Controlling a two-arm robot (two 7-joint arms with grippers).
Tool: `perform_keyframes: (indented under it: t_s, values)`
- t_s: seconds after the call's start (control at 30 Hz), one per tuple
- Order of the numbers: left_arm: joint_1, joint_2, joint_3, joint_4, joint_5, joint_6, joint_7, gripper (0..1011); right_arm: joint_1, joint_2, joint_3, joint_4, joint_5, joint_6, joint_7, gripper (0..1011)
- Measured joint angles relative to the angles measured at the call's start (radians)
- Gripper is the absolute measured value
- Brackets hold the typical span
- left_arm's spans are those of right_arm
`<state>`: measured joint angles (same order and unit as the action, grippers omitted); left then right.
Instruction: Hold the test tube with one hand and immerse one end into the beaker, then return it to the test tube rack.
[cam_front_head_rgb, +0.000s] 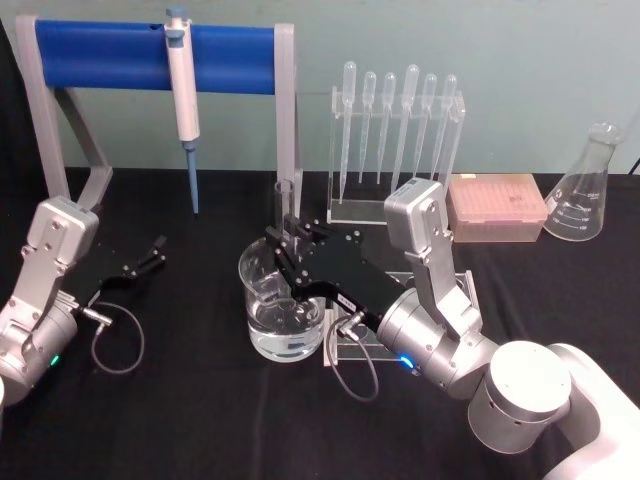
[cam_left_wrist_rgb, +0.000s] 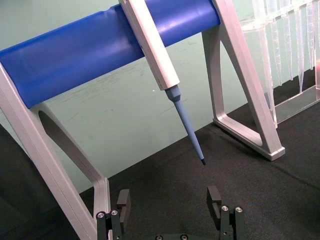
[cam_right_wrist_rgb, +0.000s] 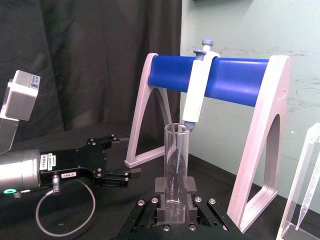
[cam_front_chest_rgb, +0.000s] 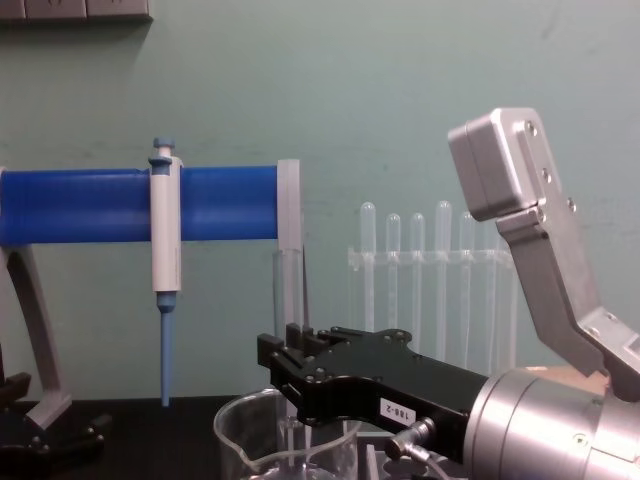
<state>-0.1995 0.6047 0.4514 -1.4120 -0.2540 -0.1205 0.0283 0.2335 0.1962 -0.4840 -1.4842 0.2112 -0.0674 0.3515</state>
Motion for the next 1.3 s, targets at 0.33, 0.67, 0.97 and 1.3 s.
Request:
perform_keyframes:
  t_s: [0.33,0.67,0.97,1.3]
  values:
    - [0.0,0.0,0.0,0.0,0.0,0.0,0.0,1000,0.0,0.0,0.0,0.0,0.0,0.0,0.0,226]
    - [0.0,0.0,0.0,0.0,0.0,0.0,0.0,1000,0.0,0.0,0.0,0.0,0.0,0.0,0.0,226]
    - [0.0,0.0,0.0,0.0,0.0,0.0,0.0,1000,0.0,0.0,0.0,0.0,0.0,0.0,0.0,226]
    - [0.0,0.0,0.0,0.0,0.0,0.0,0.0,1000,0.0,0.0,0.0,0.0,0.0,0.0,0.0,226]
